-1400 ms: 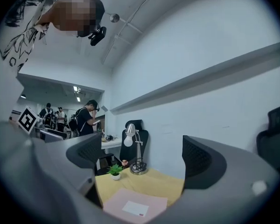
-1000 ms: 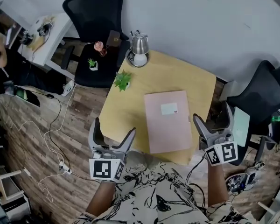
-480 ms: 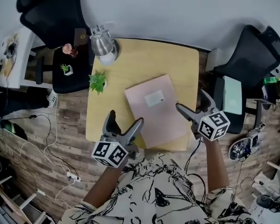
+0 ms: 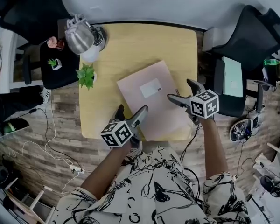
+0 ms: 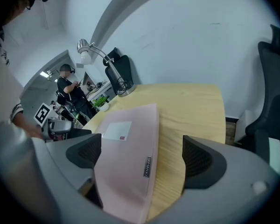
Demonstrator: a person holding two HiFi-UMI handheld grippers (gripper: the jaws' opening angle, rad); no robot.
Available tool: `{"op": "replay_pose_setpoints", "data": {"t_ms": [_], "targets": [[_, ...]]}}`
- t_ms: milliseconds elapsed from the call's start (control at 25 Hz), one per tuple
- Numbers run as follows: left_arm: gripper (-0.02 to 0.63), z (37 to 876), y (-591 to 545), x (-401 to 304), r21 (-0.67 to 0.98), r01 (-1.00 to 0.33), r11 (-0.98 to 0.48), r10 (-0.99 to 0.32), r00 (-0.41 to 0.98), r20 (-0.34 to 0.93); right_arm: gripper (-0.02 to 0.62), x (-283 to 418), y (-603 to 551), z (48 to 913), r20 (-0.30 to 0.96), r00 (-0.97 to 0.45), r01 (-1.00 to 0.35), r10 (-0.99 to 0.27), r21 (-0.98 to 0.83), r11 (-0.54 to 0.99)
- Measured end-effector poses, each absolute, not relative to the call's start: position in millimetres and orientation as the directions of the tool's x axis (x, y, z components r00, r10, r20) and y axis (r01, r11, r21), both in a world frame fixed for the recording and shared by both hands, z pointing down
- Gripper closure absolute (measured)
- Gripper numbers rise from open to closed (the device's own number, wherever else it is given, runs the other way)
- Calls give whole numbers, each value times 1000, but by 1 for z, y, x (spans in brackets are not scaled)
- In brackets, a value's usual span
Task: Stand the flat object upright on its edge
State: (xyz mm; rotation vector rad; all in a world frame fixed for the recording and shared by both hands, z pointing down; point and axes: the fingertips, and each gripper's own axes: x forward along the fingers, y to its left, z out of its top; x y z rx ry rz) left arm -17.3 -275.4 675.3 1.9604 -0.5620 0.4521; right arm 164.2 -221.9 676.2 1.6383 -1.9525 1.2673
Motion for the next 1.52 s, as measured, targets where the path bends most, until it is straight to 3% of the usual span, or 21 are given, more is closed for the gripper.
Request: {"op": "replay_pose_setpoints", "data": {"t_ms": [280,1240,1360,1480,1520], "targets": [[6,712,-262,-14,741,-608,-283,-110,789,605,61,139,-230,711,732,-401,-867,-551,-497,-29],[85,724,-256,-9,674,-680,-288,-87,720,689,107,125,-241,737,759,-410,-854,-507,-514,-80],[141,728,-257,-15,654,-701,-285,-93,699,709,115,126,-240,737,758,-404,-852,-512,-516,-90],[272,735,-263,-27,616,-735,-284,-89,660,746,124,127,-241,739,758,-396,-855,-518,-510,-93],[286,736,-264,-29,611,-738,-285,-83,654,752,138,128,-241,739,761,-392,-857,-517,-506,-95]]}}
